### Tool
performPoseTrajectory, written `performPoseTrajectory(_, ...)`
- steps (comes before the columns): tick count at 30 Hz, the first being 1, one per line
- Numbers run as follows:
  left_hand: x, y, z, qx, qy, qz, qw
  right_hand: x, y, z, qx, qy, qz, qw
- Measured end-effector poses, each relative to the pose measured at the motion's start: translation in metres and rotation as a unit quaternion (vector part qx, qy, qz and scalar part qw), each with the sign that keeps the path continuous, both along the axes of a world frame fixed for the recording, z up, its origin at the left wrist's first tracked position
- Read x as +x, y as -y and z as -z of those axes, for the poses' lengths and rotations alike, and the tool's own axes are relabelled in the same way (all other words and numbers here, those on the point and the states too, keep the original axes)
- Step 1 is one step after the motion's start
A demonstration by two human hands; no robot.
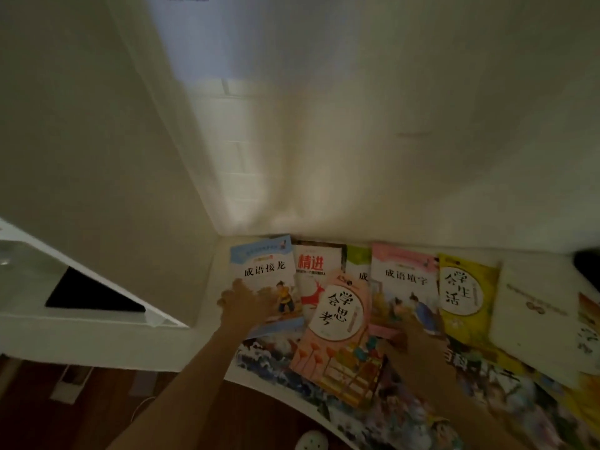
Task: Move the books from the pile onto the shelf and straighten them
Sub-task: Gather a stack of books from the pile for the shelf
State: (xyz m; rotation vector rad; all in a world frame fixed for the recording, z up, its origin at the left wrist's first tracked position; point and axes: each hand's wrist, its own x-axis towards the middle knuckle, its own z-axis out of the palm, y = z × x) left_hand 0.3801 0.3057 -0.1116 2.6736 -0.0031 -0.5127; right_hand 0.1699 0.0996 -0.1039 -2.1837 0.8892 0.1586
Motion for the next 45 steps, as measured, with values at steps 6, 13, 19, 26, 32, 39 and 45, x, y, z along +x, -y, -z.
performPoseTrajectory(6, 0.024, -0.011, 0.014, -0.014, -0.098, -0.075, 0.992, 0.015, 0.012, 0.015, -0.110, -0.029, 0.122, 0.986)
performPoseTrajectory(13, 0.027, -0.006, -0.006, -0.201, -0.010, -0.083, 0.976, 0.025, 0.047, 0.021, -0.114, -0.142, 0.148, 0.972)
performPoseTrajectory(19, -0.006, 0.040, -0.046, -0.439, -0.125, -0.041, 0.889, 0.029, 0.057, 0.022, 0.009, -0.064, 0.230, 0.971)
performPoseTrajectory(26, -0.049, 0.147, 0.002, -0.294, -0.131, 0.134, 0.937, 0.031, 0.065, 0.006, 0.156, 0.083, 0.359, 0.916)
performPoseTrajectory(32, -0.070, 0.097, 0.020, -0.124, 0.039, 0.162, 0.978, 0.000, 0.050, 0.015, 0.193, 0.137, 0.284, 0.929)
performPoseTrajectory(39, -0.098, 0.073, 0.019, -0.058, -0.040, 0.095, 0.993, -0.082, 0.061, 0.007, 0.226, 0.151, 0.377, 0.885)
performPoseTrajectory(45, -0.085, 0.073, -0.004, -0.103, -0.090, 0.165, 0.977, -0.099, 0.066, 0.013, 0.204, 0.139, 0.349, 0.904)
